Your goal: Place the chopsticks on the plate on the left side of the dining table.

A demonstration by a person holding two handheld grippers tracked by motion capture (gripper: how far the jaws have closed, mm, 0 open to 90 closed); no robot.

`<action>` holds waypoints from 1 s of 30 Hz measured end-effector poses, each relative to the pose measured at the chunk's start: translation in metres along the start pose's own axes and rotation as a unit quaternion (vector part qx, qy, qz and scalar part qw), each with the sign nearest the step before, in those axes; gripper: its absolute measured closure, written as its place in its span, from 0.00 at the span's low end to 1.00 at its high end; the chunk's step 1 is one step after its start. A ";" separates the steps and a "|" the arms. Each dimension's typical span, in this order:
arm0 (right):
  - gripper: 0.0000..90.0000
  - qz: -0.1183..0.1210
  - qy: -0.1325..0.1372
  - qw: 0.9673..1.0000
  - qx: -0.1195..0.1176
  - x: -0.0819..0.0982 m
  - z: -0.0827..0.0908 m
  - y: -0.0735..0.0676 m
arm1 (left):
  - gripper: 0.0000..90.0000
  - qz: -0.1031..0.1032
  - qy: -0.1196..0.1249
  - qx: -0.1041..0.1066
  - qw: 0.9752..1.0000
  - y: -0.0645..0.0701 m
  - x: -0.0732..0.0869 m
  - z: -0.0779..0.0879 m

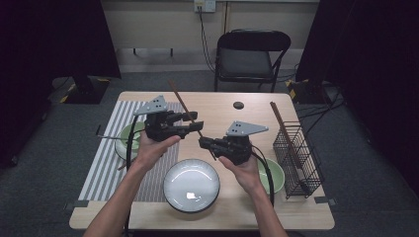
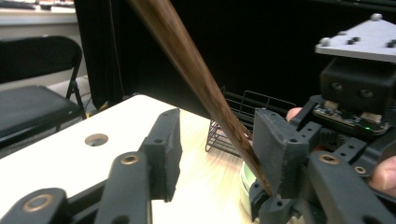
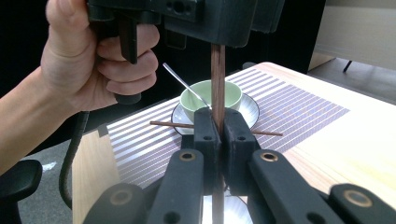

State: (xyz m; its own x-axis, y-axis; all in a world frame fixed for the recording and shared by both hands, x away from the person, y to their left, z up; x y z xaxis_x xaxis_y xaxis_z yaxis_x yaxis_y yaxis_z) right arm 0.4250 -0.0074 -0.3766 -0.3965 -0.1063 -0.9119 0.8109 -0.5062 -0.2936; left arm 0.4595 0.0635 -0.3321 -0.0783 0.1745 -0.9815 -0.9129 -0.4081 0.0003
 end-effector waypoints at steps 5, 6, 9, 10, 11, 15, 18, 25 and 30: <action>0.96 0.001 0.003 1.000 0.004 0.000 0.004 0.002 | 0.51 0.001 -0.001 -0.001 1.000 -0.004 0.002 -0.003; 0.95 0.002 0.003 1.000 0.006 0.000 0.004 0.002 | 0.50 -0.003 -0.005 -0.004 1.000 -0.006 0.004 -0.002; 0.95 0.000 0.001 1.000 0.012 0.000 0.005 0.004 | 0.47 0.004 -0.008 -0.006 1.000 -0.009 0.008 -0.003; 0.95 -0.002 0.001 1.000 0.012 0.001 0.005 0.004 | 0.47 0.009 -0.005 -0.004 1.000 -0.011 0.010 -0.002; 0.95 -0.001 0.000 1.000 0.014 0.001 0.005 0.004 | 0.46 0.010 -0.007 -0.004 1.000 -0.012 0.011 -0.002; 0.95 0.002 0.000 1.000 0.017 0.000 0.006 0.004 | 0.43 0.011 -0.015 -0.009 1.000 -0.016 0.016 -0.001; 0.95 0.001 0.003 1.000 0.015 -0.002 0.009 0.005 | 0.42 0.019 -0.018 -0.015 1.000 -0.019 0.020 0.000; 0.95 0.006 -0.002 1.000 0.015 0.000 0.015 0.005 | 0.35 0.019 -0.022 -0.028 0.999 -0.021 0.019 0.001; 0.95 0.007 -0.007 1.000 0.022 0.003 0.023 0.009 | 0.28 0.023 -0.015 -0.044 0.999 -0.031 0.015 0.010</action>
Point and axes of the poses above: each handheld gripper's, and its own axes: z roughly backward along the jaws, x roughly out of its underside, y roughly to its right, the point moved 10 cm from there along -z, roughly forward along the jaws, and after that the axes turned 9 degrees about -z, right-handed, at the moved point
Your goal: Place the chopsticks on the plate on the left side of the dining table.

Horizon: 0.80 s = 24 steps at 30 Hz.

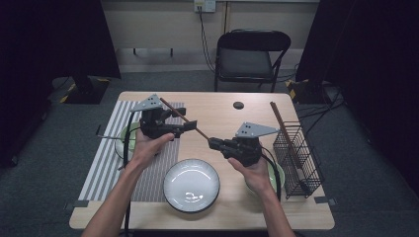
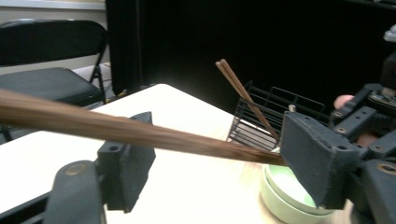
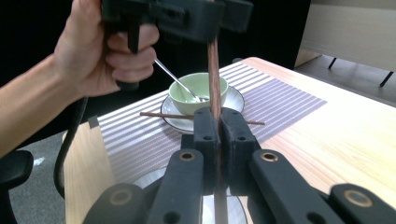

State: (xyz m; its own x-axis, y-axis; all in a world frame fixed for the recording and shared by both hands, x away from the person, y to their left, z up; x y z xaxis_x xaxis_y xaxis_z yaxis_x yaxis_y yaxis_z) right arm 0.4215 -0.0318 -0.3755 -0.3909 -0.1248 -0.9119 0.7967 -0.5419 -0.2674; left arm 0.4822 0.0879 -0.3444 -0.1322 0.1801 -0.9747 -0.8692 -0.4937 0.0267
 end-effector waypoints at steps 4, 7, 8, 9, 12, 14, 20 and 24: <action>0.96 -0.001 -0.004 1.000 0.006 0.003 0.007 0.004 | 0.22 0.006 0.002 -0.015 1.000 -0.011 -0.004 0.005; 0.96 -0.002 -0.002 1.000 0.006 0.004 0.012 0.005 | 0.19 0.009 0.004 -0.016 1.000 -0.017 -0.006 0.007; 0.96 -0.001 -0.002 1.000 0.007 0.005 0.014 0.005 | 0.19 0.012 0.006 -0.020 1.000 -0.019 -0.006 0.007; 0.96 -0.001 -0.002 1.000 0.009 0.006 0.015 0.006 | 0.19 0.015 0.007 -0.023 1.000 -0.021 -0.007 0.008; 0.96 -0.001 -0.006 1.000 0.011 0.010 0.017 0.007 | 0.19 0.016 0.005 -0.028 0.999 -0.025 -0.006 0.009; 0.96 -0.001 -0.008 1.000 0.012 0.010 0.018 0.007 | 0.19 0.017 0.007 -0.027 0.999 -0.025 -0.007 0.009; 0.96 0.000 -0.005 1.000 0.018 0.010 0.023 0.009 | 0.19 -0.003 -0.008 -0.037 0.999 -0.028 -0.006 0.009; 0.96 -0.001 -0.013 1.000 0.019 0.015 0.022 0.009 | 0.20 0.000 0.002 -0.041 0.999 -0.028 -0.006 0.010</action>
Point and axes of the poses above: each handheld gripper's, and its own axes: z roughly backward along the jaws, x roughly out of its underside, y roughly to its right, the point moved 10 cm from there along -z, roughly forward along the jaws, and after that the axes turned 9 degrees about -z, right-handed, at the moved point
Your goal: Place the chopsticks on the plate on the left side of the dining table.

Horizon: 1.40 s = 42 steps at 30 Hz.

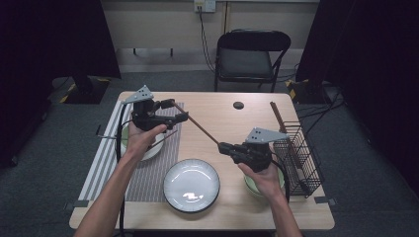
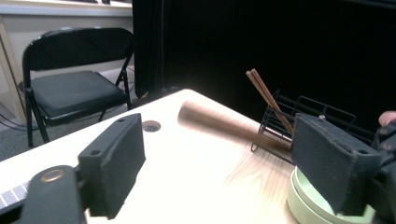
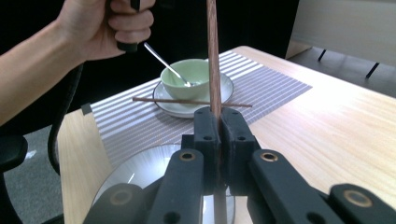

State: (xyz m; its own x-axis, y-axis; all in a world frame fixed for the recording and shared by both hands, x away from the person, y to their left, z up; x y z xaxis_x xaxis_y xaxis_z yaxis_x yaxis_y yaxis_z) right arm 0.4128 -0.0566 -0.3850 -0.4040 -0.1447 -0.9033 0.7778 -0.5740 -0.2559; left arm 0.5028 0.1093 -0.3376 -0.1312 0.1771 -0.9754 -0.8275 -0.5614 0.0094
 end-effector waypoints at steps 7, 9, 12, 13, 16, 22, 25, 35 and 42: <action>0.96 0.006 -0.007 1.000 -0.006 0.003 -0.005 -0.006 | 0.20 0.004 -0.004 -0.003 1.000 -0.004 0.006 0.001; 0.96 0.009 -0.004 1.000 -0.005 0.001 -0.004 -0.006 | 0.20 0.008 -0.006 -0.003 1.000 -0.004 0.009 0.002; 0.96 0.010 -0.005 1.000 -0.004 0.000 -0.004 -0.007 | 0.20 0.014 -0.011 -0.001 1.000 -0.005 0.013 0.002; 0.96 0.009 -0.005 1.000 -0.005 0.000 -0.004 -0.007 | 0.20 0.011 -0.012 0.000 1.000 -0.005 0.013 0.002; 0.96 0.008 -0.007 1.000 -0.008 0.000 -0.003 -0.007 | 0.21 0.008 -0.014 0.000 1.000 -0.004 0.013 0.002; 0.95 0.004 0.000 1.000 -0.013 -0.003 0.001 -0.007 | 0.22 0.011 -0.014 0.003 1.000 -0.003 0.015 0.003; 0.95 0.004 0.003 1.000 -0.011 -0.005 0.002 -0.006 | 0.22 0.011 -0.020 0.001 1.000 -0.004 0.019 0.001; 0.96 -0.002 0.007 1.000 -0.014 -0.007 0.006 -0.005 | 0.24 0.003 -0.039 -0.001 0.999 -0.006 0.034 -0.001; 0.96 -0.003 0.004 1.000 -0.014 -0.007 0.006 -0.005 | 0.24 -0.002 -0.046 -0.003 0.999 -0.004 0.038 -0.001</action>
Point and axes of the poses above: each handheld gripper's, and its own axes: z roughly backward along the jaws, x roughly out of its underside, y roughly to its right, the point moved 10 cm from there along -z, roughly forward along the jaws, and after that the axes turned 9 degrees about -z, right-handed, at the moved point
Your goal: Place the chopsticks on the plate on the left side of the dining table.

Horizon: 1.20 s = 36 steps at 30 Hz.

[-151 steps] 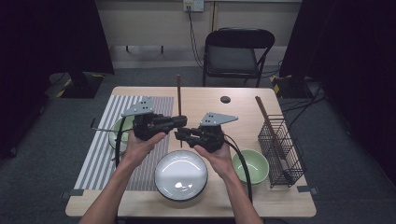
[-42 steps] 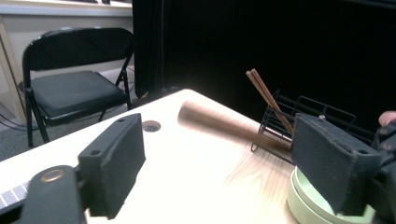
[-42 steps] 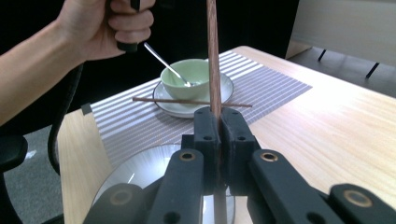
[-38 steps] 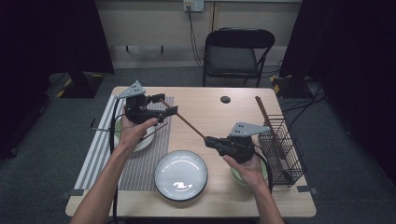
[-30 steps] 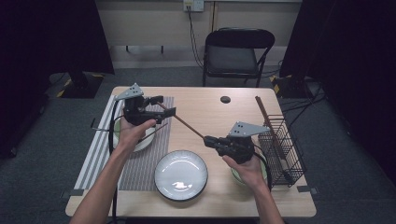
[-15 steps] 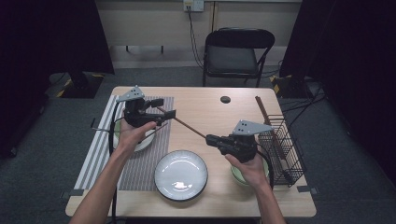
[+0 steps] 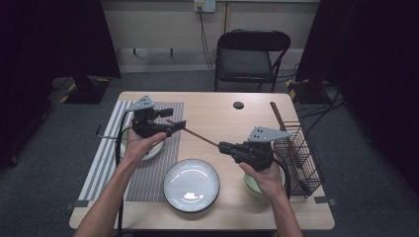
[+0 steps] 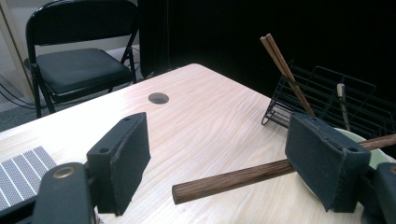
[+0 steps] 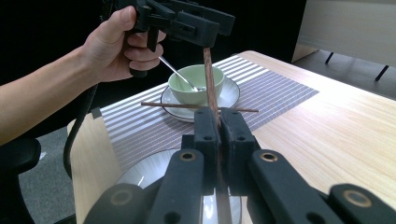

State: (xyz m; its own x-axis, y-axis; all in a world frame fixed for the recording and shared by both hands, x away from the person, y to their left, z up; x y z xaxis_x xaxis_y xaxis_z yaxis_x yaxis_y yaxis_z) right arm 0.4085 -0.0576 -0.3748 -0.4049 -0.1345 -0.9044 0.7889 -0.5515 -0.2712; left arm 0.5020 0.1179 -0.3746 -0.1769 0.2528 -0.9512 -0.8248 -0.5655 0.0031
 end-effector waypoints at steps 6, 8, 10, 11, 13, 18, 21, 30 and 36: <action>0.96 -0.001 -0.003 1.000 0.001 0.001 0.000 0.001 | 0.25 -0.004 -0.006 0.002 1.000 0.001 0.007 -0.003; 0.96 -0.002 -0.003 1.000 0.001 0.001 0.001 0.001 | 0.25 -0.005 -0.009 0.002 1.000 0.002 0.008 -0.004; 0.96 -0.003 -0.004 1.000 0.001 0.001 0.001 0.001 | 0.25 -0.008 -0.012 -0.001 1.000 0.001 0.009 -0.004; 0.96 -0.003 -0.004 1.000 0.000 0.002 0.000 0.001 | 0.25 -0.007 -0.012 0.000 1.000 0.001 0.009 -0.004; 0.96 -0.004 -0.003 1.000 -0.001 0.001 0.000 0.001 | 0.25 -0.011 -0.010 -0.002 1.000 0.000 0.007 -0.003; 0.96 -0.006 -0.009 1.000 0.004 0.004 -0.002 0.004 | 0.25 -0.018 0.002 -0.001 1.000 0.003 -0.002 0.003; 0.96 -0.011 -0.012 1.000 0.008 0.006 -0.003 0.008 | 0.25 -0.023 0.010 0.006 1.000 0.009 -0.007 0.004; 0.96 -0.020 -0.004 1.000 0.021 0.004 0.004 0.017 | 0.23 -0.063 0.010 0.048 0.997 0.044 -0.007 -0.004; 0.96 -0.019 -0.003 1.000 0.023 0.004 0.006 0.016 | 0.24 -0.089 -0.007 0.067 0.994 0.055 0.001 -0.012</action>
State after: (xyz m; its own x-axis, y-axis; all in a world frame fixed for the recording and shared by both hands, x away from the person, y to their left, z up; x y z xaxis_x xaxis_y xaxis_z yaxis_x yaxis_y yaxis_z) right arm 0.4174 -0.0718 -0.3807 -0.4373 -0.1169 -0.8917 0.7507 -0.5934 -0.2903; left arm 0.4632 0.0773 -0.3789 -0.0275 0.3510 -0.9360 -0.9074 -0.4016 -0.1240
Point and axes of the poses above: each handheld gripper's, and its own axes: z roughly backward along the jaws, x roughly out of its underside, y roughly to its right, the point moved 10 cm from there along -z, roughly forward along the jaws, and after that the axes turned 9 degrees about -z, right-handed, at the moved point
